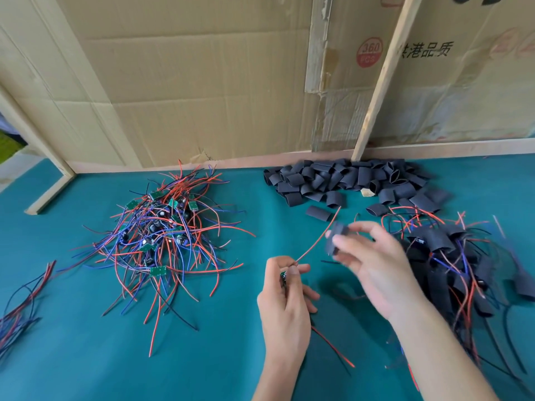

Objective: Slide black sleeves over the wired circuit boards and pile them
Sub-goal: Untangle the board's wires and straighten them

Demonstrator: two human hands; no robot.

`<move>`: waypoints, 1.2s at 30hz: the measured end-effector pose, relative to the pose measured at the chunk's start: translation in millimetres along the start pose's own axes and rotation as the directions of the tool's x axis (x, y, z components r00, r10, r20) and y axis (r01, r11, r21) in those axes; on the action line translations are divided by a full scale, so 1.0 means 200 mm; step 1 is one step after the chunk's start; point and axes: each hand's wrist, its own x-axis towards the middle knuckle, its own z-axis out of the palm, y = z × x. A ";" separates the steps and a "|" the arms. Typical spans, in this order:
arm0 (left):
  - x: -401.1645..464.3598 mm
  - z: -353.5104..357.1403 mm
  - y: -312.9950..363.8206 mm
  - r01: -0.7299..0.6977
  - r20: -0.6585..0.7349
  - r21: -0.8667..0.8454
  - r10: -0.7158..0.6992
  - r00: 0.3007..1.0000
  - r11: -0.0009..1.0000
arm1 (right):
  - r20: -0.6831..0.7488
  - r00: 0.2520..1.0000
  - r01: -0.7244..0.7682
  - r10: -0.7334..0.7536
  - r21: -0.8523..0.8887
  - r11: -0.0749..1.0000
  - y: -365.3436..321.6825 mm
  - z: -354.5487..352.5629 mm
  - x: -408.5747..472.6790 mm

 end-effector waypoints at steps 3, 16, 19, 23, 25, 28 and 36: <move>0.00 0.00 0.00 -0.003 0.003 -0.014 0.003 1.000 1.000 | -0.159 0.984 0.117 -0.085 0.204 0.972 -0.05 -0.06 0.04; 0.00 0.02 0.00 -0.021 0.065 -0.009 0.021 0.998 1.000 | -0.149 0.989 0.051 -0.002 0.328 0.943 -0.04 -0.02 0.05; 0.00 0.02 0.00 -0.014 0.083 0.014 0.013 0.997 1.000 | 0.034 0.998 -0.067 0.061 0.220 0.973 0.00 0.00 0.02; -0.01 0.02 0.01 0.012 0.102 0.006 -0.013 0.995 1.000 | 0.134 0.984 -0.125 0.115 0.074 0.989 0.05 0.03 -0.01; -0.01 0.01 0.01 0.039 0.125 -0.005 -0.038 0.991 0.999 | 0.115 0.988 -0.104 0.100 0.029 0.994 0.07 0.03 -0.01; -0.01 0.01 0.02 0.085 0.157 -0.051 -0.076 0.985 0.995 | 0.038 0.998 -0.059 0.057 0.048 0.997 0.06 0.02 0.00; 0.00 0.01 -0.02 0.027 0.113 -0.068 -0.019 0.993 0.997 | -0.047 0.998 0.028 -0.032 -0.091 0.995 0.07 0.01 0.01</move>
